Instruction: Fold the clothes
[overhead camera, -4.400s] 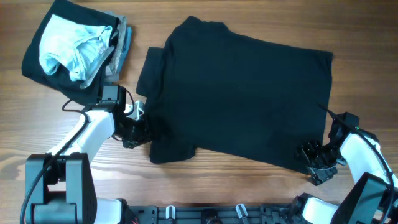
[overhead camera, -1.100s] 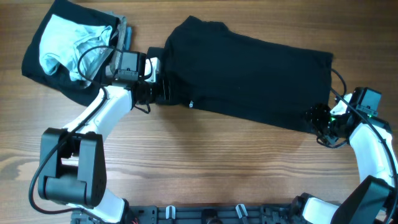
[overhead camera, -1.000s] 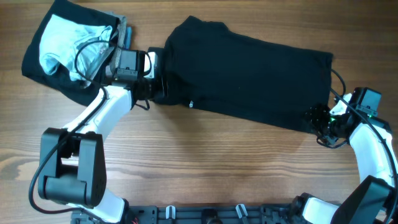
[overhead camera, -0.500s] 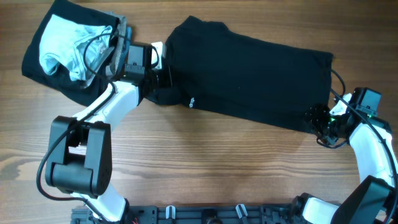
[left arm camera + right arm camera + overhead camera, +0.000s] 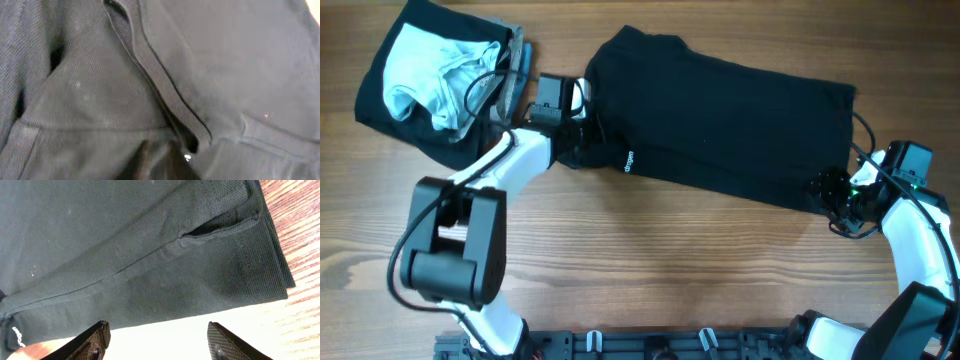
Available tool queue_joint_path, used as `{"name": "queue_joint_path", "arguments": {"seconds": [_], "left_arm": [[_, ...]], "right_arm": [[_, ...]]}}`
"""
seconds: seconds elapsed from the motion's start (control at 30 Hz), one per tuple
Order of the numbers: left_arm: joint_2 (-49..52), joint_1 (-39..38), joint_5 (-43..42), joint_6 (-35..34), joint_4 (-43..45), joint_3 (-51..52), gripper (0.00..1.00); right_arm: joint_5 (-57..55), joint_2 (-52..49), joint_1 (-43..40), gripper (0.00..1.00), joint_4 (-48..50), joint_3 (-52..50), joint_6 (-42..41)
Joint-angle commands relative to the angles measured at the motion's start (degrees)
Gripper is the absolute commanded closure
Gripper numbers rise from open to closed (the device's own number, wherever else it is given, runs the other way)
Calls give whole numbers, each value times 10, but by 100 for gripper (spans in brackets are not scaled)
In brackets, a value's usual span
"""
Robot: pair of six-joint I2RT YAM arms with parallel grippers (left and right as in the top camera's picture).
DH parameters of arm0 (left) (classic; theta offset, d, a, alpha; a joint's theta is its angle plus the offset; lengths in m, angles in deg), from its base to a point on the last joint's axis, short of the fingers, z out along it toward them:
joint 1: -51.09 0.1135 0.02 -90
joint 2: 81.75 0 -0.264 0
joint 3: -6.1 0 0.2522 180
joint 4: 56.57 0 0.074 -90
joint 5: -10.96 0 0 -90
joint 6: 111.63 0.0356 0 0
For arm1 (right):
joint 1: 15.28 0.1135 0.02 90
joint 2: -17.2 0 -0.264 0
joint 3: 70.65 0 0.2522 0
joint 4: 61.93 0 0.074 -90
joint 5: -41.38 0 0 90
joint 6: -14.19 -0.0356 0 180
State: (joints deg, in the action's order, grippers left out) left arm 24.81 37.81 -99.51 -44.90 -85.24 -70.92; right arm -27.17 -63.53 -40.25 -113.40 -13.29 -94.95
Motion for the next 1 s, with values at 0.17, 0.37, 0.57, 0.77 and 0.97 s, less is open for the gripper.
{"name": "queue_joint_path", "arguments": {"seconds": [0.17,0.37,0.57,0.77,0.97], "left_arm": [[49,-76,23,36,-28,-5,96],[71,-77,34,29,163,-5,96],[70,-61,22,-32,193,-127,96],[68,-61,47,96,-212,-183,96],[68,-77,64,96,-217,-118,96]], "right_arm": [[11,-4,-1,33,2,-2,9],[11,-4,-1,33,4,-2,9],[11,-4,-1,33,4,-2,10],[9,-4,-1,33,8,-2,10],[9,-4,-1,33,13,-2,9]]}}
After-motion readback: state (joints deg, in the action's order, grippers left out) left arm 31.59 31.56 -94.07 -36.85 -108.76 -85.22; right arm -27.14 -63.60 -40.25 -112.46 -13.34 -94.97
